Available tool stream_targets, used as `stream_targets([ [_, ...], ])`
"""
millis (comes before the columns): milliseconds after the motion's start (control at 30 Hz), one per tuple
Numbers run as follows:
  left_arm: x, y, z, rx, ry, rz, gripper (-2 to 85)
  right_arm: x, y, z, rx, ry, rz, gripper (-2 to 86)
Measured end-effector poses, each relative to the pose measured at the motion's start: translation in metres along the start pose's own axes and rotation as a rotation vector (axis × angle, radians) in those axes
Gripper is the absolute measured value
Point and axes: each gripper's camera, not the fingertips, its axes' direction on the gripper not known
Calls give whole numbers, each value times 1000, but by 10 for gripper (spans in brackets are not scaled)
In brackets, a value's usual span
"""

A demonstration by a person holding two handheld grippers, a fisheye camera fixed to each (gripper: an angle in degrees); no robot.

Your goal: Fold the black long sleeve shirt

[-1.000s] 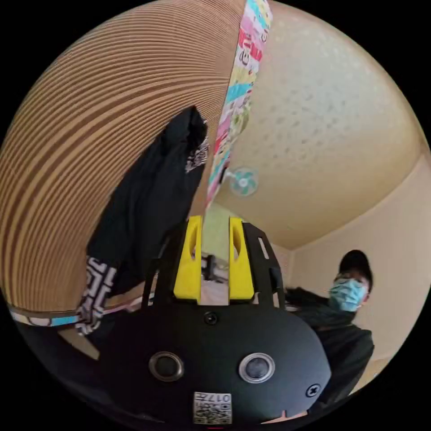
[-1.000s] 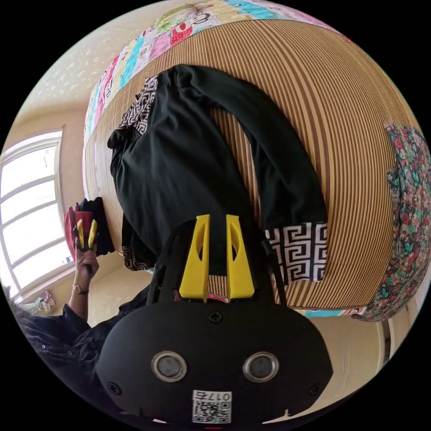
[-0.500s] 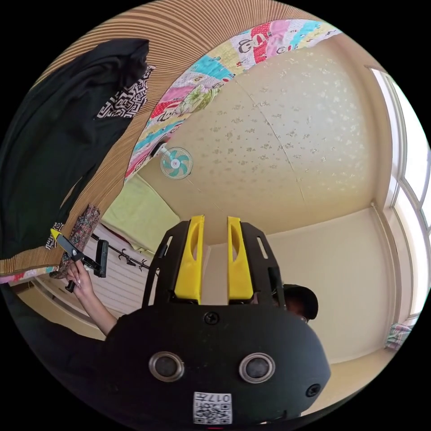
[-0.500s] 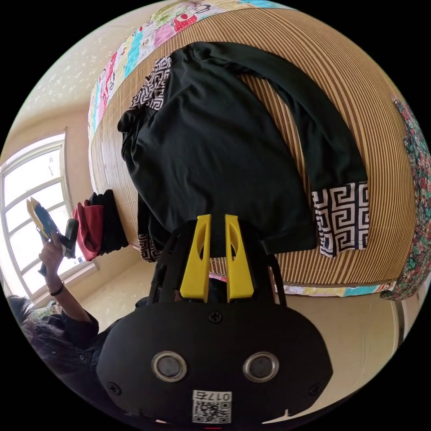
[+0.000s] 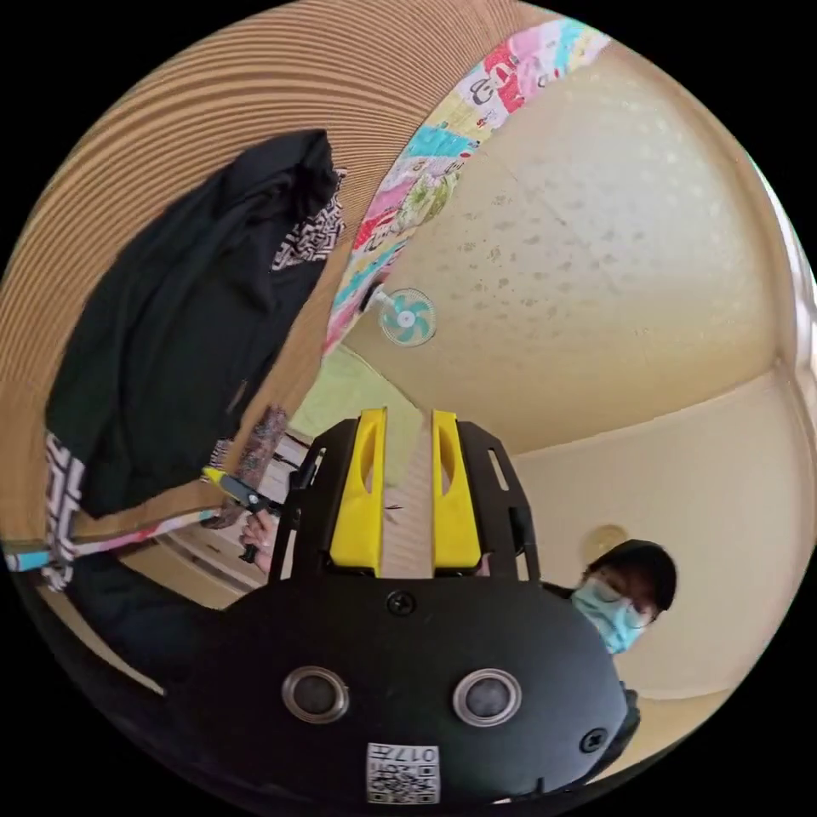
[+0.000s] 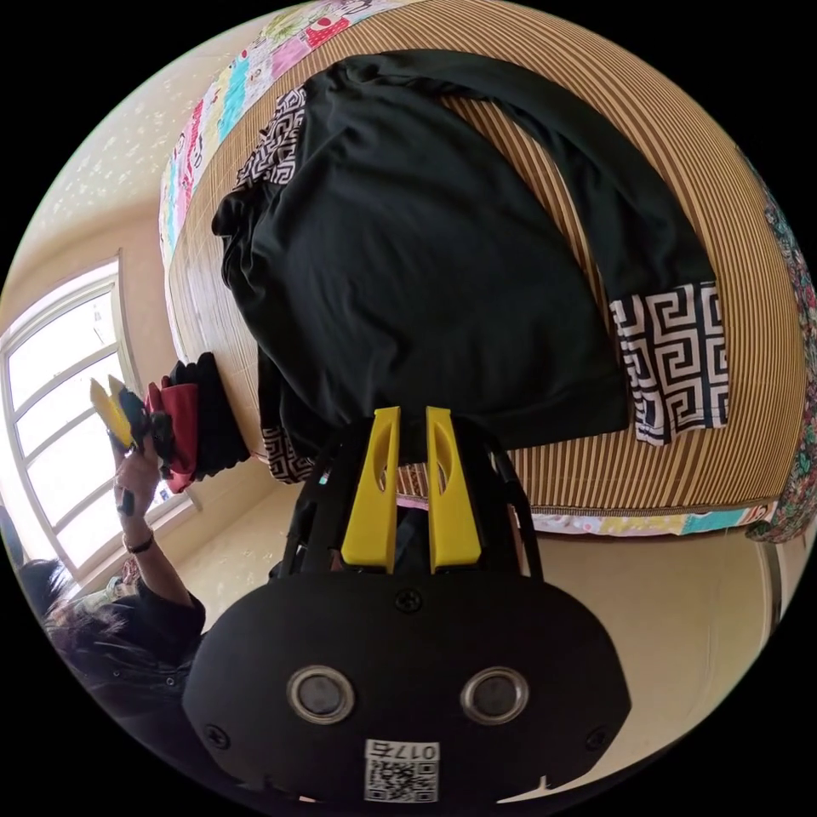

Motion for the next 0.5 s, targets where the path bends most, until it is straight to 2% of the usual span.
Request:
stream_targets([
  [67, -4, 1, 2, -32, -573, 144, 112, 4, 1, -2, 6, 0, 0, 49],
  [100, -7, 2, 6, -52, -706, 175, 121, 5, 1, -3, 9, 1, 0, 49],
  [133, -20, 6, 20, -111, -941, 190, 127, 7, 1, -5, 17, 4, -3, 49],
  [167, -41, 10, 33, -178, -1058, 167, 130, 9, 2, -8, 25, 13, -6, 49],
  [267, -96, 17, 56, -291, -1088, 83, 102, 15, 2, -12, 42, 50, -20, 51],
  [333, -123, 18, 58, -344, -1137, 45, 6, 20, 1, -13, 29, 81, -29, 51],
  [367, -130, 18, 51, -359, -1090, 24, 0, 23, 0, -14, 13, 103, -33, 52],
  [400, -129, 18, 44, -338, -1078, 4, -2, 25, -1, -15, 9, 114, -39, 53],
  [500, -73, 26, -18, -51, -1149, 74, -1, 31, 0, -26, 17, 194, -82, 55],
])
